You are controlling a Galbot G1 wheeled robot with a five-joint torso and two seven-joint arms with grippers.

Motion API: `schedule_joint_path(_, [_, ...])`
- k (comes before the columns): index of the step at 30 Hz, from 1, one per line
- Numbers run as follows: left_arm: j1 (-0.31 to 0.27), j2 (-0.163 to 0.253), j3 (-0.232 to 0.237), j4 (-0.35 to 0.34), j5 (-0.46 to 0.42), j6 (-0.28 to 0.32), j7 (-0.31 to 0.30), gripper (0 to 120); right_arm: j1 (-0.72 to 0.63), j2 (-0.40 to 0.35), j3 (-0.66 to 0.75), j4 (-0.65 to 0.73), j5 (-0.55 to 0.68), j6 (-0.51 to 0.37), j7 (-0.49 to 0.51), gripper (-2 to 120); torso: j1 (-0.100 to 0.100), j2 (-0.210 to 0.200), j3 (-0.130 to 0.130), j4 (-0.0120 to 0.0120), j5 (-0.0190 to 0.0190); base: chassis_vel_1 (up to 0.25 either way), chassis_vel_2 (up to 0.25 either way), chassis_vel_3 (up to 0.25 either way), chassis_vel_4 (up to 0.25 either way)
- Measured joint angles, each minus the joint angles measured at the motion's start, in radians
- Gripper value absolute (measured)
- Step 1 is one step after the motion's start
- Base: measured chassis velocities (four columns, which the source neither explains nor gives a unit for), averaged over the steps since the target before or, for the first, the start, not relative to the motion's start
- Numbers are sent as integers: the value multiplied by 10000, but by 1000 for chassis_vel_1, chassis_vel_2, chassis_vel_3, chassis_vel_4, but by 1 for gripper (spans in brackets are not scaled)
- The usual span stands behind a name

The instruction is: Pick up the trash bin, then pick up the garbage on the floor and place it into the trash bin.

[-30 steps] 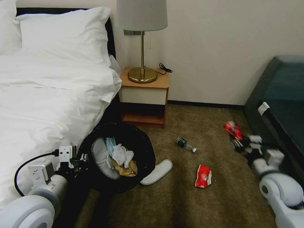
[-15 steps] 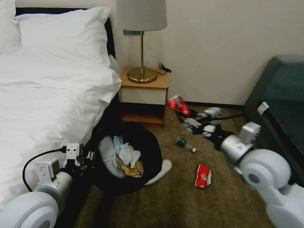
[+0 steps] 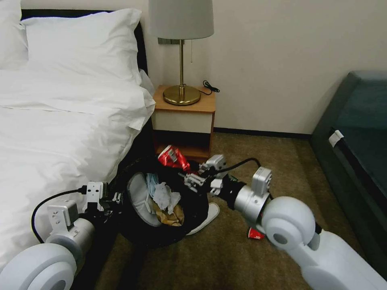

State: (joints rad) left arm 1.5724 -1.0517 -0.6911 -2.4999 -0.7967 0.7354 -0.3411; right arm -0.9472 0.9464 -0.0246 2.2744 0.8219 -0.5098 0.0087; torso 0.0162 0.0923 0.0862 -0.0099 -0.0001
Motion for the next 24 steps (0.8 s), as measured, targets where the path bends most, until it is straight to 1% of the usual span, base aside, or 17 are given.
schedule_joint_path(1, [-4,-21,12,0,5,0,0,2,-12,7,-82,-1,-52,-36,21,44,0,0,0,0,0,0,0,0,0])
schedule_joint_path(2, [-4,-21,12,0,5,0,0,2,-12,7,-82,-1,-52,-36,21,44,0,0,0,0,0,0,0,0,0])
schedule_joint_path(3, [-12,-32,13,0,6,0,1,2,-23,9,-138,-21,-125,-45,33,48,0,0,0,0,0,0,0,0,0])
schedule_joint_path(4, [-12,-32,13,0,6,0,1,2,-23,9,-138,-21,-125,-45,33,48,0,0,0,0,0,0,0,0,0])
schedule_joint_path(5, [-30,-35,10,0,8,1,1,2,-29,12,-185,-70,-206,-49,45,55,0,0,0,0,0,0,0,0,0])
schedule_joint_path(6, [-30,-35,10,0,8,1,1,2,-29,12,-185,-70,-206,-49,45,55,0,0,0,0,0,0,0,0,0])
schedule_joint_path(7, [-44,-35,0,0,5,0,0,2,-25,24,-216,-137,-257,-49,53,64,0,0,0,0,1,0,0,0,0])
schedule_joint_path(8, [-52,-36,-5,1,3,0,0,2,-3,45,-248,-204,-334,-47,49,68,0,0,0,0,1,0,0,0,0])
schedule_joint_path(9, [-52,-36,-5,1,3,0,0,2,-3,45,-248,-204,-334,-47,49,68,0,0,0,0,1,0,0,0,0])
schedule_joint_path(11, [-58,-58,-10,0,6,1,-6,2,52,90,-299,-315,-472,-12,30,79,0,0,0,0,1,0,0,0,0])
schedule_joint_path(12, [-58,-58,-10,0,6,1,-6,2,52,90,-299,-315,-472,-12,30,79,0,0,0,0,1,0,0,0,0])
schedule_joint_path(13, [-58,-65,-10,1,3,1,-5,2,81,122,-335,-358,-523,-5,33,85,0,0,0,0,1,0,0,0,0])
schedule_joint_path(14, [-58,-65,-10,1,3,1,-5,2,81,122,-335,-358,-523,-5,33,85,0,0,0,0,1,0,0,0,0])
schedule_joint_path(16, [-73,-76,-15,1,4,2,-4,2,121,183,-376,-379,-540,-2,48,98,0,0,0,0,1,0,0,0,0])
schedule_joint_path(24, [-64,-151,-11,2,-17,2,-15,2,139,204,-131,-350,-558,47,72,100,0,0,0,1,1,0,0,0,0])
